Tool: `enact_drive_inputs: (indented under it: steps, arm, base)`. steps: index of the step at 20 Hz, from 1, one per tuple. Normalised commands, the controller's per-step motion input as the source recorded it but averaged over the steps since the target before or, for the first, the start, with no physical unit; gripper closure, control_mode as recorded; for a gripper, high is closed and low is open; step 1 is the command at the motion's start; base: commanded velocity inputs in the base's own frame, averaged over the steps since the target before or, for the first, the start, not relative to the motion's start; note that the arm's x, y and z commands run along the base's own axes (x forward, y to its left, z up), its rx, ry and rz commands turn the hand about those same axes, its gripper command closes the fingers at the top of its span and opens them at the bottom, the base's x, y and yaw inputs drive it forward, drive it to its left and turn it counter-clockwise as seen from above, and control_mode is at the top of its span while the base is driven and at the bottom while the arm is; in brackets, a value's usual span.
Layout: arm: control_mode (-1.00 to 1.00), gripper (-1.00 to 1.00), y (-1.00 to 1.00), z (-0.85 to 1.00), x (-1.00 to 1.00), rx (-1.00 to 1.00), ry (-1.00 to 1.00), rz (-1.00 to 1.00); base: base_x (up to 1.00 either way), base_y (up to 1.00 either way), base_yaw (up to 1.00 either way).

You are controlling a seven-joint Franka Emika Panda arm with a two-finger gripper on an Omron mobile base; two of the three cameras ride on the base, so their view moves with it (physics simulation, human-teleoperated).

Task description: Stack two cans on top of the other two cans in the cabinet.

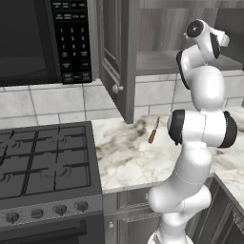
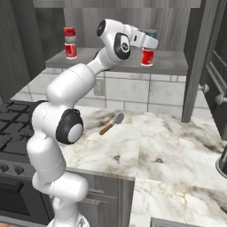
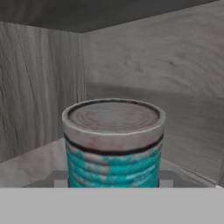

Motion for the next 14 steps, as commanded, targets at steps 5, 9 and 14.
enact_drive_inputs:
  steps: [5, 9, 14]
  arm:
    - [-1.00, 1.00, 0.00, -0.04, 0.01, 0.00, 0.00, 0.03]
    - [-1.00, 1.00, 0.00, 0.00, 0.00, 0.00, 0.00, 0.04]
    - [-1.00, 1.00, 0.00, 0.00, 0.02, 0.00, 0.00, 0.04]
  base:
    - [0.00, 0.00, 0.00]
    - [0.00, 0.00, 0.00]
    - [0.00, 0.00, 0.00]
